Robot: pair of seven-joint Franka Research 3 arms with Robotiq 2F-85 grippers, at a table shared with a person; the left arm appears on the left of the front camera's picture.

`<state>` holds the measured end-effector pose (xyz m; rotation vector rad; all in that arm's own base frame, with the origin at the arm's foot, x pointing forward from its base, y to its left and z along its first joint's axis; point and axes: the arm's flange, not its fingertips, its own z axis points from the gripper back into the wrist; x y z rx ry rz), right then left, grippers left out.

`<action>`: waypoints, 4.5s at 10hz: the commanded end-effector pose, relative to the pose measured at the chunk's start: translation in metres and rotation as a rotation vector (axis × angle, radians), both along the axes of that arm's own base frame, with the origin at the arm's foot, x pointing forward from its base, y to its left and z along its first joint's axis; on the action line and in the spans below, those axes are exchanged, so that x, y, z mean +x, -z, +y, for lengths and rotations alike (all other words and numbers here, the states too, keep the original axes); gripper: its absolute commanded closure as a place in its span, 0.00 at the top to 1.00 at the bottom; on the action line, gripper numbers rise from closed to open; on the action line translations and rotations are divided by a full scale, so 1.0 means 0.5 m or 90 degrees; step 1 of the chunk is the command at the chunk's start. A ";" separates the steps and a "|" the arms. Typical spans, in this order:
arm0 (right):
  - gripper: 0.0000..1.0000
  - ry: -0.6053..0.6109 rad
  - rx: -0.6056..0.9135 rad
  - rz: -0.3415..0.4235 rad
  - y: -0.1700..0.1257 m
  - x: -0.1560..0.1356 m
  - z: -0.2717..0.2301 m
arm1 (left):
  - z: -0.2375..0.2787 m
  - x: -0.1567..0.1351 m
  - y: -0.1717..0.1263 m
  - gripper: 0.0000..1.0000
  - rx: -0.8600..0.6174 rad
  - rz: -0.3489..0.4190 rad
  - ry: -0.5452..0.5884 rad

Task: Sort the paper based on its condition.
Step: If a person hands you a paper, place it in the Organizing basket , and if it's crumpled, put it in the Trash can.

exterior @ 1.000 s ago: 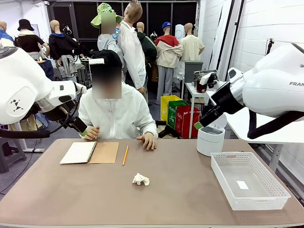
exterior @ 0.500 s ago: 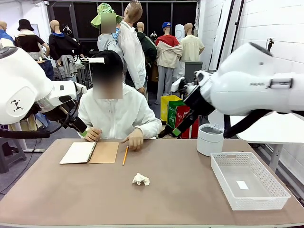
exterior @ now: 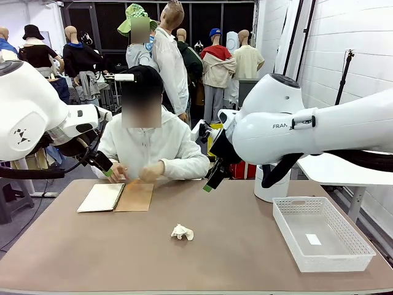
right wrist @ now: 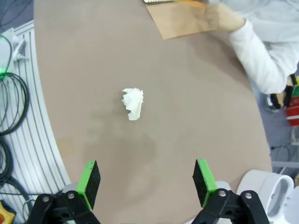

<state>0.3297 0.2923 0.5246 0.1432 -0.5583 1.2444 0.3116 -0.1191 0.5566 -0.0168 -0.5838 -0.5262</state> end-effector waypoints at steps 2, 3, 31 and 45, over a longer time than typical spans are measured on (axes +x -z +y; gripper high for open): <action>1.00 0.011 -0.009 -0.022 -0.013 0.011 -0.024 | 0.002 0.001 -0.001 1.00 -0.004 -0.002 -0.001; 1.00 0.002 -0.003 -0.001 0.003 0.003 -0.002 | 0.002 0.001 -0.001 1.00 -0.004 -0.002 -0.001; 1.00 0.048 -0.209 0.141 0.317 0.107 0.252 | 0.002 0.001 -0.001 1.00 -0.004 -0.002 -0.001; 1.00 0.058 -0.250 0.171 0.414 0.161 0.303 | 0.002 0.001 -0.001 1.00 -0.004 -0.002 -0.001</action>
